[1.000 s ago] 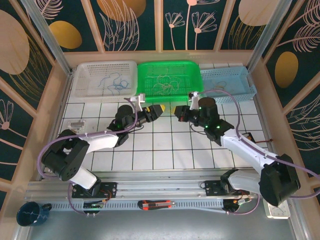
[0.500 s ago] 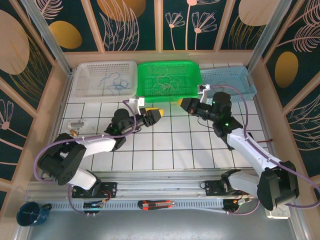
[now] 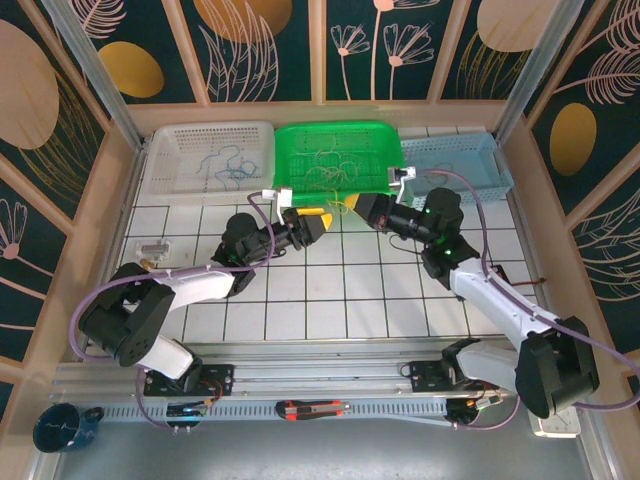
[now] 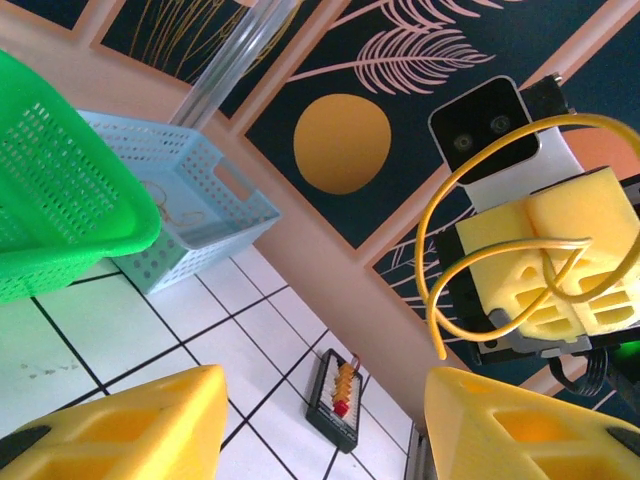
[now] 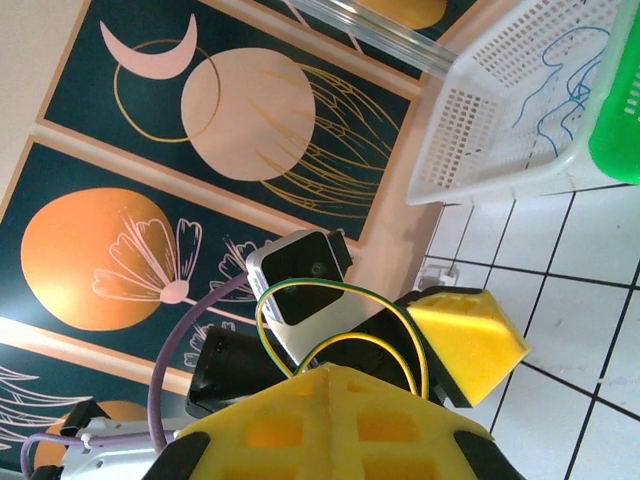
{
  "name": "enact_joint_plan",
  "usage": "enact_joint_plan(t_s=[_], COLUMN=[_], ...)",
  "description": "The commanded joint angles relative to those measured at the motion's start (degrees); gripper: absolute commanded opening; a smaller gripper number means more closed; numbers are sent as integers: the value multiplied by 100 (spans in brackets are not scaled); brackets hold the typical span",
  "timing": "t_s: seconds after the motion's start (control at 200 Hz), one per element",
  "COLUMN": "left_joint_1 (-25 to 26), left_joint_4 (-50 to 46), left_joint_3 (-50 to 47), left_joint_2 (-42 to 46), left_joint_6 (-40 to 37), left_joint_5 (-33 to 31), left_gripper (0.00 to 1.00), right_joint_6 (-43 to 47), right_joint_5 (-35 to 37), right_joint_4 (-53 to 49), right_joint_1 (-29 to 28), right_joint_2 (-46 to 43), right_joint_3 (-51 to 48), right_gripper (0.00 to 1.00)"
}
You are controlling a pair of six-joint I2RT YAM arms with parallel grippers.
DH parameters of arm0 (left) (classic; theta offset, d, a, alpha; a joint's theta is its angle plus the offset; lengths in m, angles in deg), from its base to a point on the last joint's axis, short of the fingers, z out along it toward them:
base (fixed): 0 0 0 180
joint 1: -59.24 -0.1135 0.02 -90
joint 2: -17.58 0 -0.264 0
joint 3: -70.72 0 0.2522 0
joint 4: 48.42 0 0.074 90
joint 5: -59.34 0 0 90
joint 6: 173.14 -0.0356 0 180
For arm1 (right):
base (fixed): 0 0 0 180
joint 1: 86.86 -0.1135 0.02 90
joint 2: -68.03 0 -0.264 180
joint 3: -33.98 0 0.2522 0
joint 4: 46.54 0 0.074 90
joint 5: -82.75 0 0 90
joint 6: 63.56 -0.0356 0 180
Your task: Untangle the cables
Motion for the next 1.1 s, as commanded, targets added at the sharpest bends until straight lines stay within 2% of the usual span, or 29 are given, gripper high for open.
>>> enact_joint_plan(t_s=[0.0, 0.235, 0.385, 0.686, 0.841, 0.956, 1.096], left_joint_1=[32, 32, 35, 31, 31, 32, 31], left_joint_4=[470, 559, 576, 656, 656, 650, 673], left_joint_3=[165, 179, 200, 180, 115, -18, -290], left_joint_2=[-25, 0, -23, -23, -7, 25, 103], left_joint_6=[29, 74, 86, 114, 117, 109, 116], left_joint_5=[225, 233, 195, 111, 65, 5, -52], left_gripper=[54, 51, 46, 21, 0, 0, 0], right_joint_6=[-93, -109, -107, -18, 39, 80, 262], right_joint_5=[-28, 45, 54, 150, 151, 124, 233], right_joint_4=[346, 428, 443, 307, 227, 143, -155], right_joint_1=[-113, -239, -296, -321, -223, -53, 423], right_joint_2=[86, 170, 203, 135, 109, 69, -81], right_joint_3=[-8, -33, -24, -77, -40, 32, 172], right_gripper=[0, 0, 0, 0, 0, 0, 0])
